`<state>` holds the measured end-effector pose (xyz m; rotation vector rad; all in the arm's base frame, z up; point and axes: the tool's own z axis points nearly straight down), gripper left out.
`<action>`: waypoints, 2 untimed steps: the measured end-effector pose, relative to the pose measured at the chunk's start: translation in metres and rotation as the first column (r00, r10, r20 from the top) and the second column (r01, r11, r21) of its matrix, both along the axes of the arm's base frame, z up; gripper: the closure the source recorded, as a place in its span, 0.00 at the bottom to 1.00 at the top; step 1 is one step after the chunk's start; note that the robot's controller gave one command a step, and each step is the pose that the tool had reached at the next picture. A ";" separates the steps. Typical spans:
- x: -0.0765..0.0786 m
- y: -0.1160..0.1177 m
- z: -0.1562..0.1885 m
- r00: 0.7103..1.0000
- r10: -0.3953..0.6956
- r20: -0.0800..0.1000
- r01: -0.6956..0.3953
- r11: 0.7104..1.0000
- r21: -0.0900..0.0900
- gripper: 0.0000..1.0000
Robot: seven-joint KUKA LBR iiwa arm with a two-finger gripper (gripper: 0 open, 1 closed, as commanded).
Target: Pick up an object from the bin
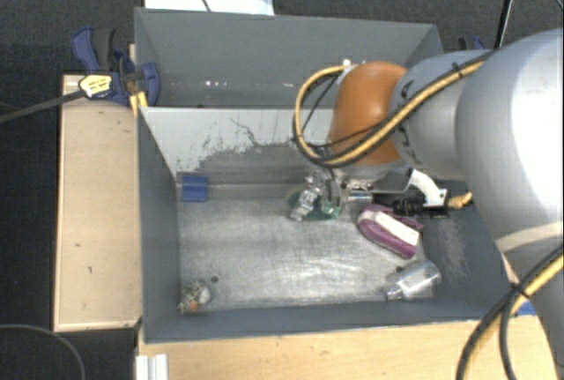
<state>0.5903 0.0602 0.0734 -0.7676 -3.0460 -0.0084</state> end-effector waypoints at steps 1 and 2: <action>0.002 0.001 0.065 1.000 0.003 0.006 -0.003 1.000 -0.003 1.00; 0.003 0.001 0.086 1.000 0.006 0.005 -0.006 1.000 -0.004 1.00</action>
Offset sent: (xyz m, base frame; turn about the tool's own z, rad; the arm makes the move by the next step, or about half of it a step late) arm -0.0002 0.0000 0.0605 0.0000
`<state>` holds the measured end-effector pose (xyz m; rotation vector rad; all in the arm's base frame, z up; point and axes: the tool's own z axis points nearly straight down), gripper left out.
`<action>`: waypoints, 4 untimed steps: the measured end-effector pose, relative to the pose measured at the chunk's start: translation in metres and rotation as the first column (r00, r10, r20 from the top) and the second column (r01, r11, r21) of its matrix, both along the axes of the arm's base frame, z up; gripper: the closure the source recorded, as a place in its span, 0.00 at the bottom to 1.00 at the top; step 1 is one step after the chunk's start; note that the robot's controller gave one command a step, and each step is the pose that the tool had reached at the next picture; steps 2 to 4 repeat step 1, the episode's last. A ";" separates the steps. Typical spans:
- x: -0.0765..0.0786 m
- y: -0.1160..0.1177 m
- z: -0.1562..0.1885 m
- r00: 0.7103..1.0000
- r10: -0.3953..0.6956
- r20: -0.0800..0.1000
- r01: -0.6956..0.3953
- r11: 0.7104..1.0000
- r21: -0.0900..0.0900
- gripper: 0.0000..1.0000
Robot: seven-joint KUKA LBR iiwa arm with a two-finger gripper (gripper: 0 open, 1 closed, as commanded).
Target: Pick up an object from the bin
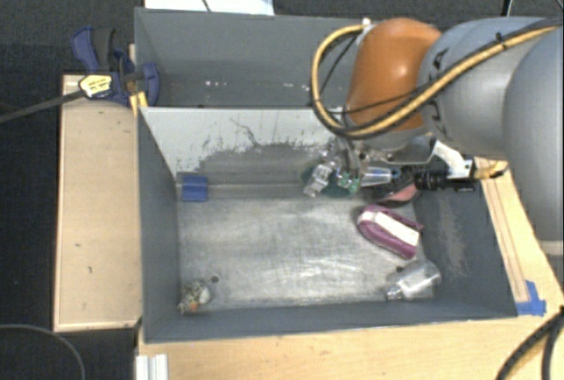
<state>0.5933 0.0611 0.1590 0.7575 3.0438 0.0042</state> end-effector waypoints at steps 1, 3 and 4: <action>0.001 0.000 0.033 1.000 0.004 0.001 -0.004 1.000 0.000 1.00; 0.001 0.000 0.033 1.000 0.004 0.001 -0.004 1.000 0.000 1.00; 0.001 0.000 0.033 1.000 0.004 0.001 -0.004 1.000 0.000 1.00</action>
Offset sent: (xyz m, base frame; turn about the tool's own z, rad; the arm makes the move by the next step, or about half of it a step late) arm 0.0000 0.0001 0.0305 0.0000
